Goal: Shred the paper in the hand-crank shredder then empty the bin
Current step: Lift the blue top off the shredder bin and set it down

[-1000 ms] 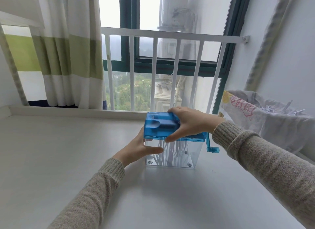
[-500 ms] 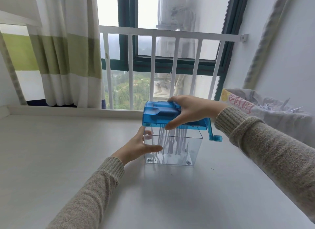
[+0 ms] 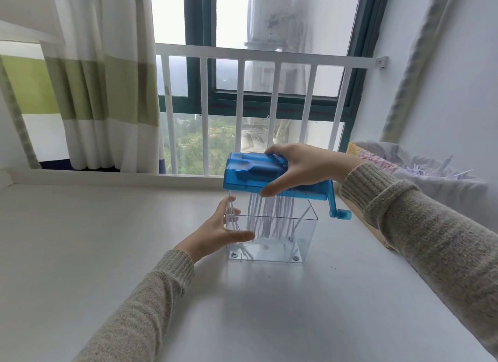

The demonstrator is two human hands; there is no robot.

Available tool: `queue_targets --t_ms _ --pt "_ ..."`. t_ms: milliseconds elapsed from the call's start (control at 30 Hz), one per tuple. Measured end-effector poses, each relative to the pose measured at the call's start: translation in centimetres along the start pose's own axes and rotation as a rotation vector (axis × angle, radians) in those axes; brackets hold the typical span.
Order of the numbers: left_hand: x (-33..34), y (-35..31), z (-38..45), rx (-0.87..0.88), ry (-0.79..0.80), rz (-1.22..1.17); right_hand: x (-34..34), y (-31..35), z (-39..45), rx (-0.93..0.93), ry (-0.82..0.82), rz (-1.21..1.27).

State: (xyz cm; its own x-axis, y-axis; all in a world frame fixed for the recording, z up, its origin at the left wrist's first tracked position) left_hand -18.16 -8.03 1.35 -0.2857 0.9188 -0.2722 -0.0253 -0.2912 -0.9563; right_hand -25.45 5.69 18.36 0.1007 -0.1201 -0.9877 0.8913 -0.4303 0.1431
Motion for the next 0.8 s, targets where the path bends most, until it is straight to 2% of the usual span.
queue_targets --t_ms 533,800 --pt "0.0 -0.2 -0.6 -0.039 0.031 -0.006 -1.2 0.1 -0.5 0.030 0.001 -0.034" --pt "-2.2 -3.6 -1.7 0.090 -0.072 0.068 -1.8 0.2 -0.7 0.025 -0.006 -0.015"
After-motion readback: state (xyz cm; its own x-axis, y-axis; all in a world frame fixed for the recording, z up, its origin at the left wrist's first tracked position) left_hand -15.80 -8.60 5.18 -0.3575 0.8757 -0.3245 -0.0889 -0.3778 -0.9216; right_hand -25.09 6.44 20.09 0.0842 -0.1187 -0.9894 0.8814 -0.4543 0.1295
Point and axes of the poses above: each hand's wrist, its own z-axis towards the middle knuckle, its own x-axis out of the palm, y = z × x, the point moved 7 cm from there along z, towards the middle knuckle, and after that the axes turned 5 degrees about -z, right-handed, at the moved point
